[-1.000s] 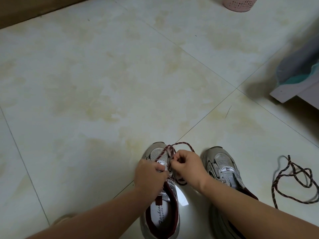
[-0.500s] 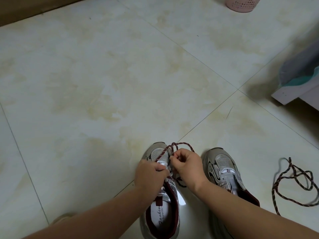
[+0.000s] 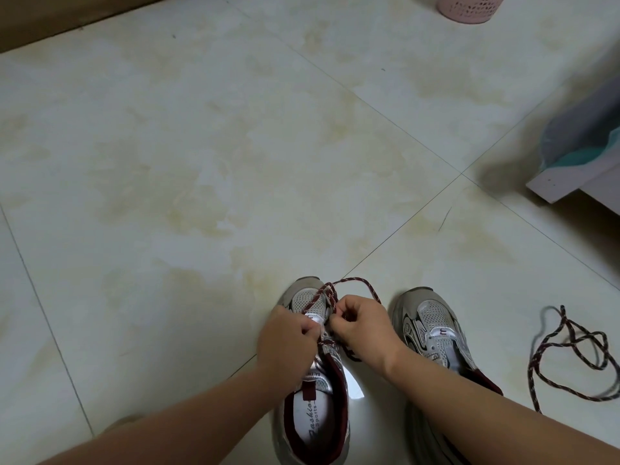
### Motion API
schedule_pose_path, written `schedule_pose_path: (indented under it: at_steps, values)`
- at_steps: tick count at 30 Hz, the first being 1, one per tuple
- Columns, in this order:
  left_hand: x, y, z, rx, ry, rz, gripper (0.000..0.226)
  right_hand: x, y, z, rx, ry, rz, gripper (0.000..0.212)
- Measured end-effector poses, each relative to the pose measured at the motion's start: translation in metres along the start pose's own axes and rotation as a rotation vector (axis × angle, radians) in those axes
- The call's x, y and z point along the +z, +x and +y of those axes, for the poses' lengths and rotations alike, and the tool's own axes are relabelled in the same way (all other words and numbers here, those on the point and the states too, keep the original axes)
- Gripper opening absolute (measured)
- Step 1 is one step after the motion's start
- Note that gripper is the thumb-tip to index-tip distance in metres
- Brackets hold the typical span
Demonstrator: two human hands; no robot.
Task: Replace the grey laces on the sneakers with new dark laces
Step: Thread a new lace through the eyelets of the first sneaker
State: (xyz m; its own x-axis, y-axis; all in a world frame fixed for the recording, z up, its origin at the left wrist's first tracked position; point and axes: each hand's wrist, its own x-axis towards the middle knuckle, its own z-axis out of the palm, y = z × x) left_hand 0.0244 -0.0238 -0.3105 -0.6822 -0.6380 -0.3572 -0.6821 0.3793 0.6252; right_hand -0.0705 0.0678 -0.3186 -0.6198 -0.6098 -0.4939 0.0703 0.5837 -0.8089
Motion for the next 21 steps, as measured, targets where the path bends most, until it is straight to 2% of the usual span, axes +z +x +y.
schedule_pose_path:
  at_steps: [5, 9, 11, 13, 16, 18, 19, 21]
  values:
    - [-0.012, 0.004, 0.007, 0.189, 0.32, -0.057, 0.02, 0.002, 0.005, 0.0, 0.026, -0.073, -0.025, 0.029]
    - [-0.005, 0.008, 0.008, 0.249, 0.553, -0.087, 0.023, 0.001, 0.008, -0.001, 0.138, 0.027, -0.04, 0.031]
    - [-0.004, 0.009, 0.013, 0.34, 0.677, -0.063, 0.018, 0.001, 0.008, -0.002, 0.18, 0.082, -0.043, 0.031]
    - [-0.005, 0.012, 0.019, 0.383, 0.701, -0.01, 0.01, 0.001, 0.006, -0.004, 0.21, 0.13, -0.051, 0.032]
    - [-0.006, 0.012, 0.022, 0.385, 0.72, -0.094, 0.015, -0.002, 0.003, -0.006, 0.223, 0.149, -0.081, 0.033]
    - [-0.012, 0.01, 0.027, 0.449, 0.745, -0.162, 0.031, -0.002, 0.002, -0.006, 0.221, 0.14, -0.075, 0.033]
    - [-0.008, 0.013, 0.022, 0.463, 0.744, -0.143, 0.033, -0.001, 0.002, -0.006, 0.22, 0.13, -0.066, 0.033]
    - [-0.004, 0.01, 0.017, 0.54, 0.833, -0.096, 0.023, 0.001, 0.004, -0.006, 0.232, 0.101, -0.05, 0.033]
